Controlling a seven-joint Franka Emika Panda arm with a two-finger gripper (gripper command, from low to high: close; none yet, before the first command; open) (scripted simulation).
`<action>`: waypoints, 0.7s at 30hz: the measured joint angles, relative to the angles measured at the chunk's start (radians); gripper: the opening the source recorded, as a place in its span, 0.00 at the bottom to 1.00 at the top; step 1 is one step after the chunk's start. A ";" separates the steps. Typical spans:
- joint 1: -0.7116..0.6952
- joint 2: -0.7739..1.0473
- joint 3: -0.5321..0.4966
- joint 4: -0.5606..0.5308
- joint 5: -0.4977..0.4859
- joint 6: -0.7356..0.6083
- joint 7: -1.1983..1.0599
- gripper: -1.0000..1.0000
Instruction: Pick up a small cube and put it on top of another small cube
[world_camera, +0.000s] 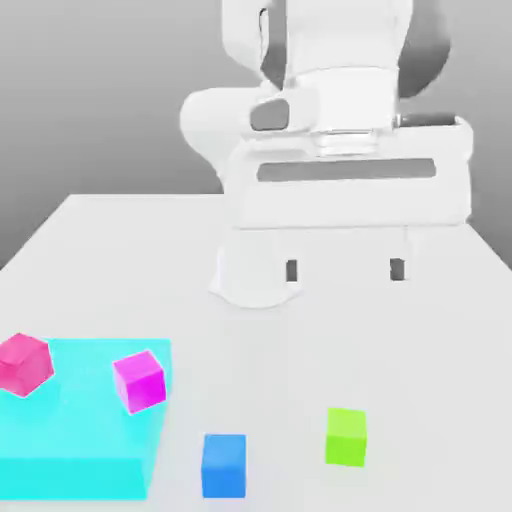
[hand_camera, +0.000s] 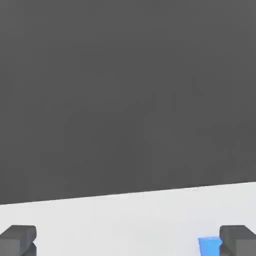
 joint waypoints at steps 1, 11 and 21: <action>0.003 0.037 0.008 -0.014 -0.007 0.019 0.021 0.50; 0.098 0.402 -0.033 -0.092 -0.125 0.240 0.220 0.50; 0.138 0.507 -0.081 -0.073 -0.166 0.324 0.253 0.00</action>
